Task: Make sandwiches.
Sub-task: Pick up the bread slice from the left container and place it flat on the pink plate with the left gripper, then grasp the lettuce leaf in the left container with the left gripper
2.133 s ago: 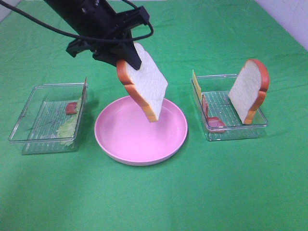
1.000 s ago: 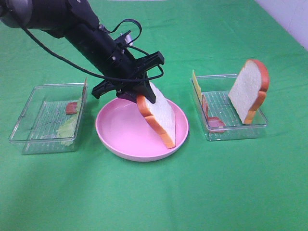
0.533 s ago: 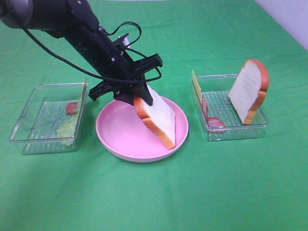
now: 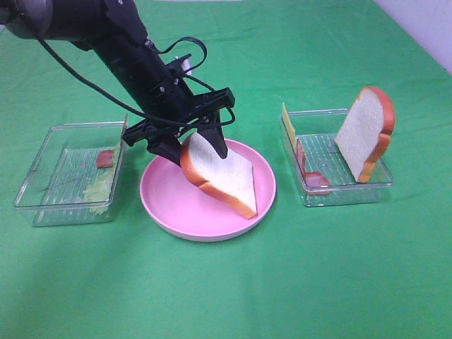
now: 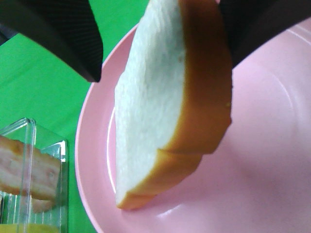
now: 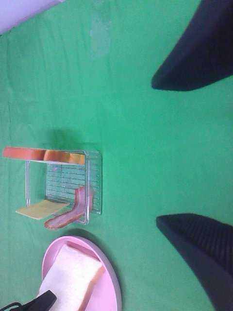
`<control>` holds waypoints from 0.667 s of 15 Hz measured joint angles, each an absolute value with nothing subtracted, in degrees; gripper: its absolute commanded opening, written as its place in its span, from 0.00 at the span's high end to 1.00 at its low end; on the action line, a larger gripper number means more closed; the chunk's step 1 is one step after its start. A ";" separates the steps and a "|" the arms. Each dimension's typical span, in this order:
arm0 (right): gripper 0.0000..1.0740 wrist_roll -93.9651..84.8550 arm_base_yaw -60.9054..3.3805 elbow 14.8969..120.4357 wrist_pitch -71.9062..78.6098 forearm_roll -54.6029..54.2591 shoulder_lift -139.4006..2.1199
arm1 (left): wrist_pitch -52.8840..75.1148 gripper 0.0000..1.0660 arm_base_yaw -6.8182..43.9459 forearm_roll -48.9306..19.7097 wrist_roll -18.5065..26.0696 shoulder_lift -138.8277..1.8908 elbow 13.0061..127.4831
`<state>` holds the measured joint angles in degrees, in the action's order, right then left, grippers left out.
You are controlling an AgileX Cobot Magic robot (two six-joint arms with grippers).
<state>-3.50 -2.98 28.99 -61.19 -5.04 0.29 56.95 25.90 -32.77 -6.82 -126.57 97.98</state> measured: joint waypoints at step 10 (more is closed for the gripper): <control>0.37 -3.50 -2.98 28.99 -61.19 -5.04 0.29 | 69.21 0.26 25.90 -18.11 -13.18 -126.39 115.62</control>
